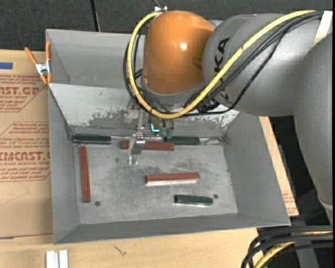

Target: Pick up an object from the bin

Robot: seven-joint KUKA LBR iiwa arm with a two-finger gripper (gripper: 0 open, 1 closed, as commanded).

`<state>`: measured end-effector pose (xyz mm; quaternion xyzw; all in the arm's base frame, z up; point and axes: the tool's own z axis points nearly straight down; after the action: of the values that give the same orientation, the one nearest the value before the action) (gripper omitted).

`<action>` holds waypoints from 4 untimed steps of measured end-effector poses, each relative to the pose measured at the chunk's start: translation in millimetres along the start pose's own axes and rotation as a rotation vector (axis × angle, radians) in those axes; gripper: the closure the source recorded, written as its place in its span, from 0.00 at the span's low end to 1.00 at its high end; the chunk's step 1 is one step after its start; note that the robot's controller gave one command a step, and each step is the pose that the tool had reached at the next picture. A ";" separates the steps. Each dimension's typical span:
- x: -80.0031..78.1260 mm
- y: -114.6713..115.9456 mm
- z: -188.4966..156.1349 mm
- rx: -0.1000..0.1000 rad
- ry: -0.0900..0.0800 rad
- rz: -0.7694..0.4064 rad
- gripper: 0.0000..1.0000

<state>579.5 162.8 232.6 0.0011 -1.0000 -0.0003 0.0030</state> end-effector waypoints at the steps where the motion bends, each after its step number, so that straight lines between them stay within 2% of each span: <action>1: -1.7 -0.8 -4.5 -0.001 -0.008 0.001 0.00; 2: -2.7 -17.1 34.7 -0.003 -0.013 0.074 0.00; 3: 0.3 -44.7 98.2 0.000 -0.011 -0.013 0.00; 4: 4.3 -71.3 156.4 -0.005 -0.016 0.028 1.00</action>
Offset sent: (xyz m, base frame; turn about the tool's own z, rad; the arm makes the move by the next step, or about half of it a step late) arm 0.0016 -0.0605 -0.1352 0.2550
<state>574.4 91.5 76.1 -0.0131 -0.9999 -0.0027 -0.0051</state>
